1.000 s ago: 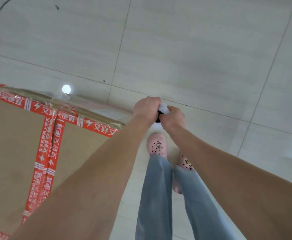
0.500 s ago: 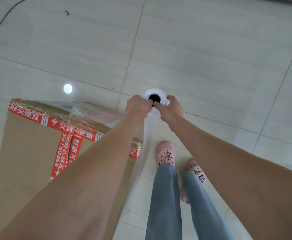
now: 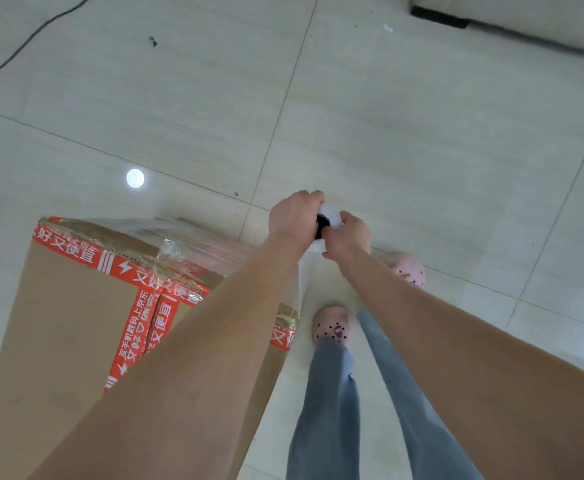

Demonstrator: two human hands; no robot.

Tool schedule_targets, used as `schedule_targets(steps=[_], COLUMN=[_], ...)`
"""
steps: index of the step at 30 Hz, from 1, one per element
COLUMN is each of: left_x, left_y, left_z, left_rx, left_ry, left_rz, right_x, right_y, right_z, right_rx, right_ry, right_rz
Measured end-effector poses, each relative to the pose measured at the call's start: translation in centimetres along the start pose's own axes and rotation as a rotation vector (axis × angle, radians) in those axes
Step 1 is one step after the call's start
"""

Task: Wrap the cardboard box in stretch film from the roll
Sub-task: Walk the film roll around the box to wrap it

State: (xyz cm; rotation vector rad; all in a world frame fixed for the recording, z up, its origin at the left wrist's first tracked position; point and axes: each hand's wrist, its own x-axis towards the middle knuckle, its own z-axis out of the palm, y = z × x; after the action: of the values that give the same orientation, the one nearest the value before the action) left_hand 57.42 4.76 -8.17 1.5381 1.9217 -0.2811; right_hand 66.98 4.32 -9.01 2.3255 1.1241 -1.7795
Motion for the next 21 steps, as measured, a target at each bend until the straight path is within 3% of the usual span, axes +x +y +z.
schedule_targets(steps=[6, 10, 17, 21], left_x=[1.2, 1.9, 2.7, 3.3], left_y=[-0.7, -1.5, -3.8, -4.0], left_z=[-0.1, -0.3, -1.0, -1.9], left_rx=[-0.112, -0.280, -0.604, -0.661], left_ry=[0.038, 0.083, 0.133, 0.040], left_rz=[-0.110, -0.319, -0.742, -0.721], right_x=[0.6, 1.5, 3.0, 4.6], right_y=[-1.1, -3.5, -7.2, -8.9], right_z=[-0.8, -1.1, 0.2, 1.1], right_rx=[-0.182, -0.334, -0.287, -0.399], right_ry=[0.034, 0.040, -0.049, -0.153], right_rz=[-0.066, -0.172, -0.269, -0.236])
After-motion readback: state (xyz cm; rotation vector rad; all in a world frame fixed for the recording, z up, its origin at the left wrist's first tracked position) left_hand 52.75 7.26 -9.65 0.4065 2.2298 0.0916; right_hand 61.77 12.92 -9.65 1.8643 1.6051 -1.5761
